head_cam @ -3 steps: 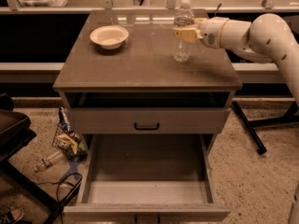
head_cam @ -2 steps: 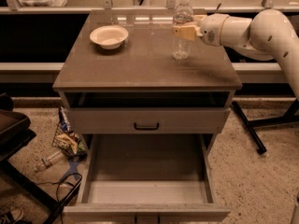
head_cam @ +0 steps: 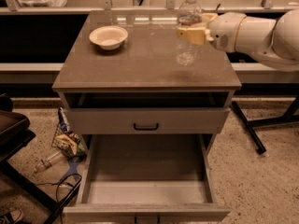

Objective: Place water bottle into middle drawer

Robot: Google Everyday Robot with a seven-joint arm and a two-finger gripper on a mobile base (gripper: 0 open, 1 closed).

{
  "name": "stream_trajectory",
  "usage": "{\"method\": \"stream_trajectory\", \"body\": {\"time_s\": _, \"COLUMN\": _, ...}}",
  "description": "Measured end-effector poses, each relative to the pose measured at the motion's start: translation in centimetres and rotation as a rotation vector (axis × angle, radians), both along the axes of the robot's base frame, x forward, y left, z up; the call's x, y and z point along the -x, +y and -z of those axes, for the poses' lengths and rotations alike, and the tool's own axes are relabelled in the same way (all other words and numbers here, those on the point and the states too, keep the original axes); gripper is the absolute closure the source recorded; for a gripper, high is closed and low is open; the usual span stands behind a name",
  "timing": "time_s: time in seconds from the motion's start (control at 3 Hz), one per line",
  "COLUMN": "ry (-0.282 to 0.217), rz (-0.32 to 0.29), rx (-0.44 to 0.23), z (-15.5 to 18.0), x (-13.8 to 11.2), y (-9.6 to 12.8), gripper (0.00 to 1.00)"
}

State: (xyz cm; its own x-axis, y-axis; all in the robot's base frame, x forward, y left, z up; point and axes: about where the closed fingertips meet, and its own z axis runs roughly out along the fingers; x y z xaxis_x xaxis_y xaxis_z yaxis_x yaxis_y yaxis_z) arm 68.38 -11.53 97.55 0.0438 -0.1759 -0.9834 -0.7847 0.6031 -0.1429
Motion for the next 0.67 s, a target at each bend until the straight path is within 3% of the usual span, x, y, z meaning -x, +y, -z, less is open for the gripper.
{"method": "stream_trajectory", "body": {"time_s": 0.33, "ry": 0.001, "rz": -0.027, "rx": -0.001, "z": 0.3, "x": 5.0, "y": 0.2, "gripper": 1.00}}
{"method": "stream_trajectory", "body": {"time_s": 0.67, "ry": 0.004, "rz": -0.142, "rx": -0.029, "z": 2.3, "x": 11.4, "y": -0.3, "gripper": 1.00}}
